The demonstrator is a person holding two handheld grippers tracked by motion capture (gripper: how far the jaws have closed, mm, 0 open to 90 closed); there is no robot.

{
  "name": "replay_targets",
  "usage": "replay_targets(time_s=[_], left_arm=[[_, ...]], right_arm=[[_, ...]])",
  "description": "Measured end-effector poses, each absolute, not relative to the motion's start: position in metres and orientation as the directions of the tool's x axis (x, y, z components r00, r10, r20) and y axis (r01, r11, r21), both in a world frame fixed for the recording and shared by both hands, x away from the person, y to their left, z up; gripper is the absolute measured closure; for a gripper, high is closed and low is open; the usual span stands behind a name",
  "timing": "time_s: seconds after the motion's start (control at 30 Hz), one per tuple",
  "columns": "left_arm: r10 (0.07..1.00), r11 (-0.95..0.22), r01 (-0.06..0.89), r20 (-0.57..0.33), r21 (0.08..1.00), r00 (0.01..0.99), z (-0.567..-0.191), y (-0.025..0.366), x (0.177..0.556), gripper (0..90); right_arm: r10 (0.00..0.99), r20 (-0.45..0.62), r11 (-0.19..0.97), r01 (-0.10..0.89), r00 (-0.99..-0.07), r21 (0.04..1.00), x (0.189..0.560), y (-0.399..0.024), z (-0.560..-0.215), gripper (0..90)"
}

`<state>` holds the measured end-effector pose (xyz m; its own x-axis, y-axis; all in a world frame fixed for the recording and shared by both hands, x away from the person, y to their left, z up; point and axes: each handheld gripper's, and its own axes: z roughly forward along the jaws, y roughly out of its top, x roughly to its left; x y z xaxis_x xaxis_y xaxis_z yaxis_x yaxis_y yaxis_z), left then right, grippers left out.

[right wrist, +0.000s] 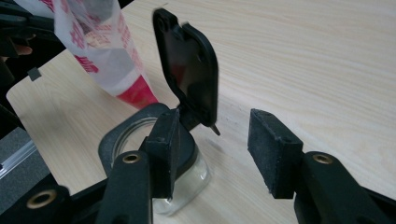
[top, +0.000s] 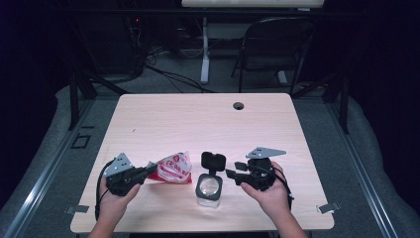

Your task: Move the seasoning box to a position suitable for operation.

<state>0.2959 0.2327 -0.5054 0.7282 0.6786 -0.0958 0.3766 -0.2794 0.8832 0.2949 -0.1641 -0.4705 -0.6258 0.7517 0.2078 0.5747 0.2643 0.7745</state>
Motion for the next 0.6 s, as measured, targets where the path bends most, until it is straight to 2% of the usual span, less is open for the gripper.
replay_targets(time_s=[0.3, 0.6], left_arm=[[0.677, -0.282, 0.364, -0.085, 0.887, 0.731, -0.505, 0.23, 0.296, 90.0], [0.673, -0.285, 0.361, -0.083, 0.888, 0.735, -0.506, 0.228, 0.298, 90.0]], right_arm=[[0.699, 0.183, 0.309, 0.524, -0.691, 0.794, 0.296, -0.138, -0.447, 53.4], [0.637, 0.17, 0.369, 0.49, -0.752, 0.79, 0.307, -0.103, -0.443, 52.1]])
